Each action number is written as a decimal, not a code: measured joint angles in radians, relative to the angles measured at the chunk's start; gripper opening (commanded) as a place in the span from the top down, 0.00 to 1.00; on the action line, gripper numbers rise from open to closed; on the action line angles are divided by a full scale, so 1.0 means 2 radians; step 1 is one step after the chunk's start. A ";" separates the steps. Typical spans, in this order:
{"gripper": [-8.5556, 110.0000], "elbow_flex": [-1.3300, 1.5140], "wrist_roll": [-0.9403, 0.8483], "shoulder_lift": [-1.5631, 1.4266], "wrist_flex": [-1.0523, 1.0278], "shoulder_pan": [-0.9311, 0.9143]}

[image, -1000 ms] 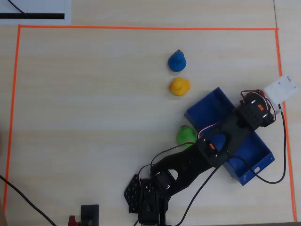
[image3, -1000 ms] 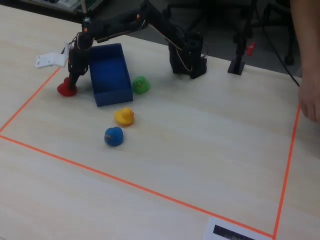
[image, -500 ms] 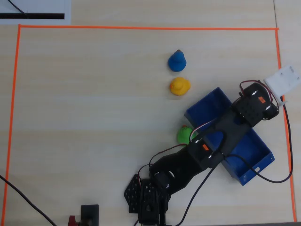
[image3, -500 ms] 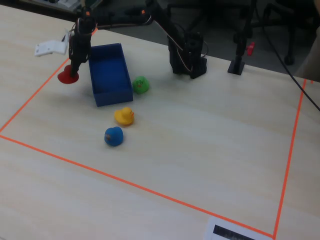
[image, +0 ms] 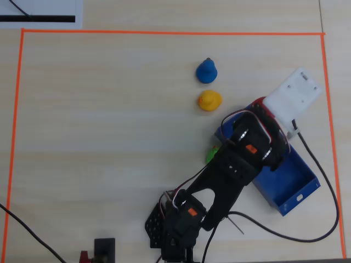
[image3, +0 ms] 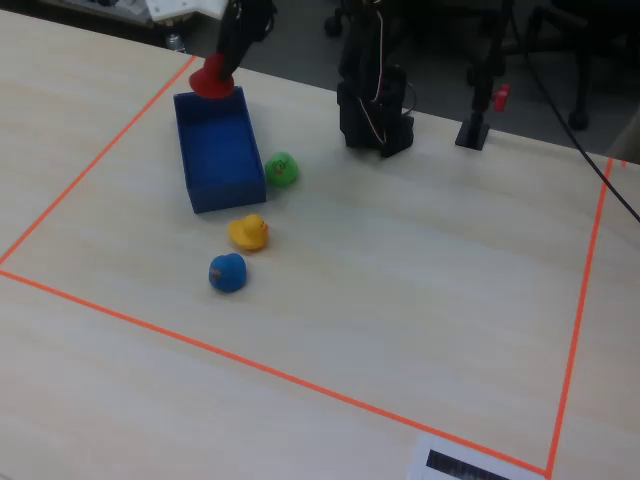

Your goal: Grasp red duck and put it into box.

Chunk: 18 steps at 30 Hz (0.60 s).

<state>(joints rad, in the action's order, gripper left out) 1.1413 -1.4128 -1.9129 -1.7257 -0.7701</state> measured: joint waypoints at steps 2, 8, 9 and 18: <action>0.93 0.072 -0.024 -0.043 0.000 -0.008; 0.93 0.260 -0.049 -0.056 0.067 -0.053; 0.93 0.271 -0.048 -0.045 0.086 -0.058; 0.93 0.275 -0.069 0.072 0.186 -0.117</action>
<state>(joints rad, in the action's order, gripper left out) 1.6920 -1.5509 -1.7687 -1.3545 -1.0032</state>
